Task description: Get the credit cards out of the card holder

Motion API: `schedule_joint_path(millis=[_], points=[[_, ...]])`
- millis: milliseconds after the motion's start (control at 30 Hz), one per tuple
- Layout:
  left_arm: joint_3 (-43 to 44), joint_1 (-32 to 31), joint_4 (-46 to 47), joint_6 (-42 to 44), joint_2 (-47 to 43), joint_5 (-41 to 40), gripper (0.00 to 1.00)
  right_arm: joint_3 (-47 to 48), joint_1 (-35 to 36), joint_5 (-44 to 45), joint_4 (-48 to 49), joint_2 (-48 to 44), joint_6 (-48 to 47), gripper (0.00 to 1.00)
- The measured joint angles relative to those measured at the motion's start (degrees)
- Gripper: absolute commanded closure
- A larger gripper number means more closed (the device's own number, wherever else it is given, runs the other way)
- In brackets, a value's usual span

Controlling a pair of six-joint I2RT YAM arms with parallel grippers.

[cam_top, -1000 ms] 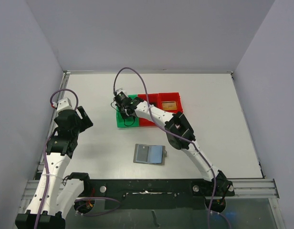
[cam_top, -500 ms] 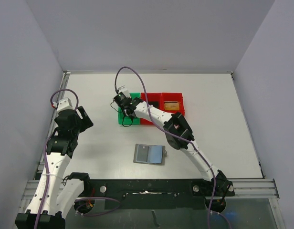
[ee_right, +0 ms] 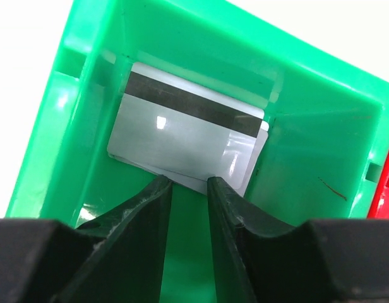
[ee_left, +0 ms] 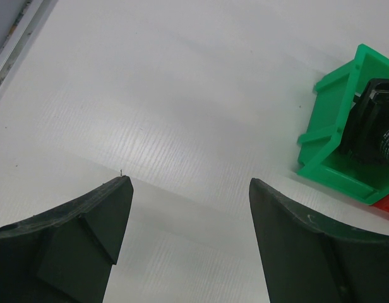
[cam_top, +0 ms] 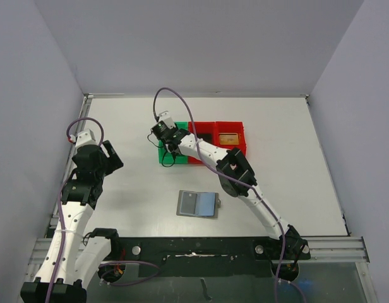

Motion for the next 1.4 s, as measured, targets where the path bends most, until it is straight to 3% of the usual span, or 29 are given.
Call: schedule_joint_path(millis=[433,667,1067,1200,1400], points=[[0.0,0.1,0.0,0.0,0.0,0.1,0.25,-3.6,-0.3,-8.2,0.1,-3.7,-0.6,0.64],[0.0,0.1,0.0,0.0,0.2,0.3,0.25,-7.4,0.0,-11.4,0.2,-12.4,-0.3,0.47],[0.0,0.1,0.0,0.0,0.4,0.3,0.25,-41.7,6.8,-10.2,8.2,-41.2,12.3,0.33],[-0.1,0.1,0.0,0.1,1.0,0.6,0.25,-50.5,10.6,-10.5,8.0,-42.5,21.7,0.31],[-0.1,0.1,0.0,0.2,1.8,1.1,0.25,-54.1,16.0,-9.6,3.0,-40.9,33.3,0.3]])
